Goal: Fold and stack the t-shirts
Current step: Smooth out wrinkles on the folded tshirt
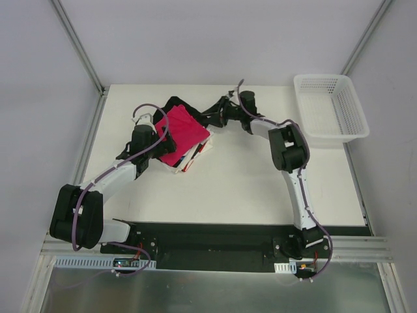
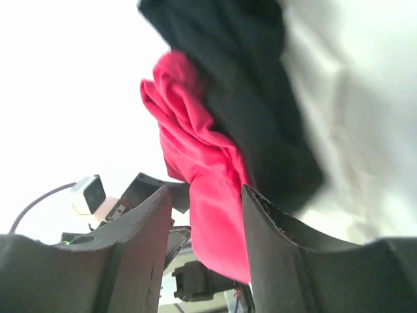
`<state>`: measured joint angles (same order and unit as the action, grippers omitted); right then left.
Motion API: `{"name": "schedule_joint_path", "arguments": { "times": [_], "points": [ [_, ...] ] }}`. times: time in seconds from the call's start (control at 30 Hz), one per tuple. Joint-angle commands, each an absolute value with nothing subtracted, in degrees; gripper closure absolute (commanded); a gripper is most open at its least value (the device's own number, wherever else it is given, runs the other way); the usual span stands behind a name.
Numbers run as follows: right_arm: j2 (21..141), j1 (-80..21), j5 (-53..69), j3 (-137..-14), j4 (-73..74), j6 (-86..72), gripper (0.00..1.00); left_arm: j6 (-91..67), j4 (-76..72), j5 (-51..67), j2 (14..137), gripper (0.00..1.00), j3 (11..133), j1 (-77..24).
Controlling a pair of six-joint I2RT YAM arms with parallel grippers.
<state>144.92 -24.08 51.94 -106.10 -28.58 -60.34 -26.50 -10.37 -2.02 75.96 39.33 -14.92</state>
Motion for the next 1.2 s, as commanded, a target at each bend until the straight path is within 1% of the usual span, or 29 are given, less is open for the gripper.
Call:
{"name": "schedule_joint_path", "arguments": {
  "times": [0.0, 0.07, 0.2, 0.37, 0.53, 0.63, 0.73, 0.97, 1.17],
  "points": [
    [137.64, -14.6, 52.73, -101.79, -27.69, -54.59, 0.5, -27.25, -11.07, -1.32, 75.15, 0.01, 38.59, -14.85],
    [136.24, -11.62, 53.08, -98.36, -26.9, -52.74, 0.5, -27.16, -10.99, -0.8, 74.19, 0.01, 38.76, -14.94],
    [132.55, -9.14, 52.39, -90.81, -23.48, -46.08, 0.48, -25.23, -8.98, -0.53, 70.15, 0.01, 41.56, -14.94],
    [129.03, -9.93, 52.03, -83.86, -23.29, -42.63, 0.4, -19.52, -5.89, -2.02, 70.4, 0.01, 53.68, -14.94],
    [127.97, -12.13, 51.07, -78.23, -24.25, -42.19, 0.37, -14.34, -6.41, -3.78, 76.1, 0.01, 64.05, -14.42],
    [127.53, -13.62, 50.1, -75.86, -25.05, -42.36, 0.36, -13.54, -7.29, -2.47, 80.85, 0.01, 67.66, -13.45],
    [127.18, -15.11, 49.14, -73.58, -26.71, -43.24, 0.33, -14.06, -10.19, -0.18, 84.37, 0.01, 68.55, -11.69],
    [128.32, -17.75, 47.11, -72.33, -30.23, -45.17, 0.29, -17.49, -14.15, 7.11, 90.87, 0.01, 72.07, -6.77],
    [130.95, -19.42, 45.26, -76.19, -30.41, -46.14, 0.26, -18.11, -15.55, 8.52, 92.72, 0.01, 72.86, -5.98]
  ]
}}
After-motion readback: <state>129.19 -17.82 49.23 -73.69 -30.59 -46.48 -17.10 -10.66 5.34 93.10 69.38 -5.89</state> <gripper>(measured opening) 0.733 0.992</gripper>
